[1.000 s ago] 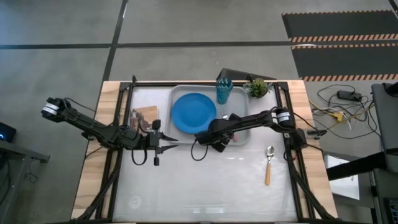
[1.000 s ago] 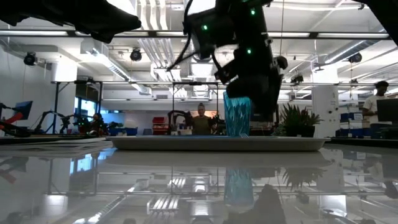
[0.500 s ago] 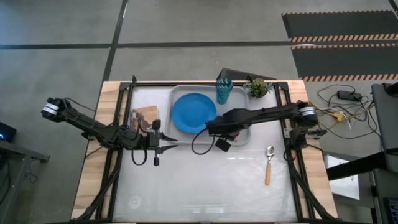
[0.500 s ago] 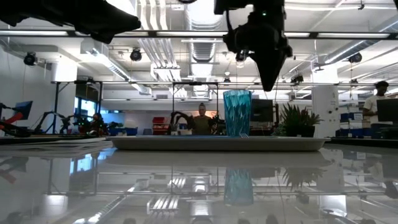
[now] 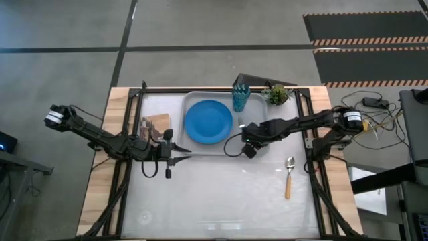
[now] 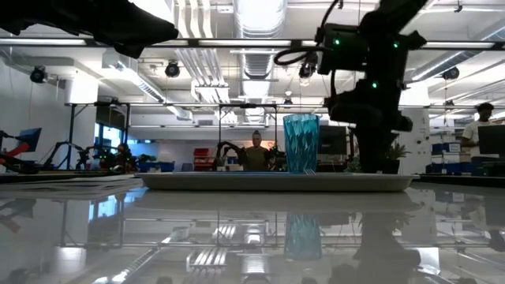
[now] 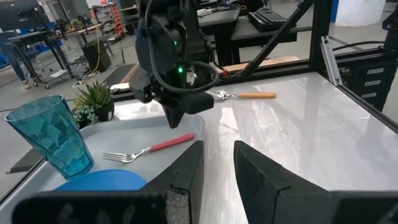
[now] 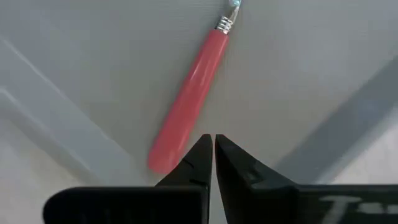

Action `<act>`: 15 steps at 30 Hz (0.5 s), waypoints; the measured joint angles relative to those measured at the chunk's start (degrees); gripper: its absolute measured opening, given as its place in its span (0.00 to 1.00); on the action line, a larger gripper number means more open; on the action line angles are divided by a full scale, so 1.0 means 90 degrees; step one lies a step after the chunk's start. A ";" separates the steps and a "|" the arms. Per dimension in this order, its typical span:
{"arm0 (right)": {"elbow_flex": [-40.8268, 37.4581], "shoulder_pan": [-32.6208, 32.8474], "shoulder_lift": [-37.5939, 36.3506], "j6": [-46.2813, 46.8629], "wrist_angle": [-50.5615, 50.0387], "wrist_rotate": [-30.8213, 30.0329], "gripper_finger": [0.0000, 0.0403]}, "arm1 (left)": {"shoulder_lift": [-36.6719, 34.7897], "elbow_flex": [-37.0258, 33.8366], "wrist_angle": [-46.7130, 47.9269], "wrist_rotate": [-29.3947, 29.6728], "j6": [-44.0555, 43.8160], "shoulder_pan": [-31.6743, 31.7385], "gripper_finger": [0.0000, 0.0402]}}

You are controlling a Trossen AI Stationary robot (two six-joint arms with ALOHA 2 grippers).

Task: Pick and place plate/cup/fork/spoon on tray
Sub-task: Put the red fork beside the blue plate on the gray tray

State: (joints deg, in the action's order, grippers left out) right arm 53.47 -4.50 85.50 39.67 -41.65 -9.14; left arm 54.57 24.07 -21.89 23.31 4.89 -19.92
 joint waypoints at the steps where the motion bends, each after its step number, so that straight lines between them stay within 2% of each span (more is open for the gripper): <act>1: -0.0123 -0.0012 -0.0010 0.0002 0.0185 -0.0001 0.02 | 0.0000 -0.0002 0.0000 0.0000 0.0000 0.0000 0.17; 15: -0.0678 -0.0019 -0.0013 0.0038 0.1316 -0.0176 0.02 | 0.0000 -0.0004 0.0000 0.0001 0.0035 0.0005 0.17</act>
State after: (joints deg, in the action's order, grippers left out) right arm 47.37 -4.67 85.38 40.02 -29.81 -10.73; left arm 54.57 24.03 -21.89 23.32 5.20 -19.88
